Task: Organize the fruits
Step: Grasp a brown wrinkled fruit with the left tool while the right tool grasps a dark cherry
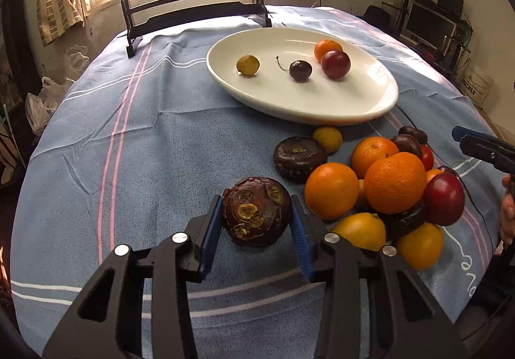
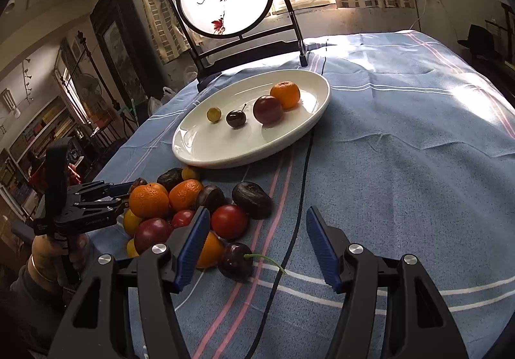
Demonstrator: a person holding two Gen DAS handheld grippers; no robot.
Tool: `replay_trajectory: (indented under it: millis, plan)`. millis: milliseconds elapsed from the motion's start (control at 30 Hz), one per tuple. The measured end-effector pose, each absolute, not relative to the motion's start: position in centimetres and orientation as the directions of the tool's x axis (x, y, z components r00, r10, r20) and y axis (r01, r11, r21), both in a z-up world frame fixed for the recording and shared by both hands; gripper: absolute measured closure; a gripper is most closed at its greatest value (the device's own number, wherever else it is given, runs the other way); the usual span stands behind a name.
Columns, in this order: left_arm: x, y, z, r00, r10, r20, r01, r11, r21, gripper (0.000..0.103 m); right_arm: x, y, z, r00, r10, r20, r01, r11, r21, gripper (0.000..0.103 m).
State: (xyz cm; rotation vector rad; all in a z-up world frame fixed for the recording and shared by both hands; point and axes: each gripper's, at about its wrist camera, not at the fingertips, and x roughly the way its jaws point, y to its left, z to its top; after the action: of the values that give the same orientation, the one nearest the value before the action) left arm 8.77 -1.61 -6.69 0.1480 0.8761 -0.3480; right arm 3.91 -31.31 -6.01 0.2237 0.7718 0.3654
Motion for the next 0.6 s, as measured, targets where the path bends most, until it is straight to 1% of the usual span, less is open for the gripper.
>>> replay_trajectory:
  millis: [100,267,300,333,367,600]
  plan:
    - [7.5,-0.6,-5.6,0.611,-0.244,-0.753,0.342,0.939,-0.027,0.063,3.3,-30.6,-6.4,0.630,0.387,-0.673,-0.263,0.922,0.284,0.040]
    - [5.7,0.8,-3.9,0.645,-0.244,-0.724,0.328,0.944,-0.027,0.063,1.8,-28.3,-7.0,0.582,0.353,-0.733,-0.344,0.923,0.171,0.041]
    - [5.6,1.0,-3.8,0.647,-0.243,-0.723,0.326,0.945,-0.027,0.063,1.7,-27.9,-7.0,0.584,0.332,-0.740,-0.344,0.928,0.145,0.043]
    - [5.4,1.0,-3.8,0.649,-0.243,-0.721,0.324,0.946,-0.027,0.063,1.8,-27.6,-7.1,0.587,0.310,-0.748,-0.341,0.932,0.119,0.049]
    - [5.3,1.1,-3.7,0.651,-0.243,-0.719,0.323,0.946,-0.028,0.063,1.9,-27.5,-7.1,0.590,0.294,-0.752,-0.335,0.936,0.103,0.052]
    - [5.1,0.7,-4.0,0.650,-0.252,-0.717,0.326,0.945,-0.036,0.063,2.8,-27.8,-7.4,0.571,0.276,-0.773,-0.298,0.947,0.118,0.052]
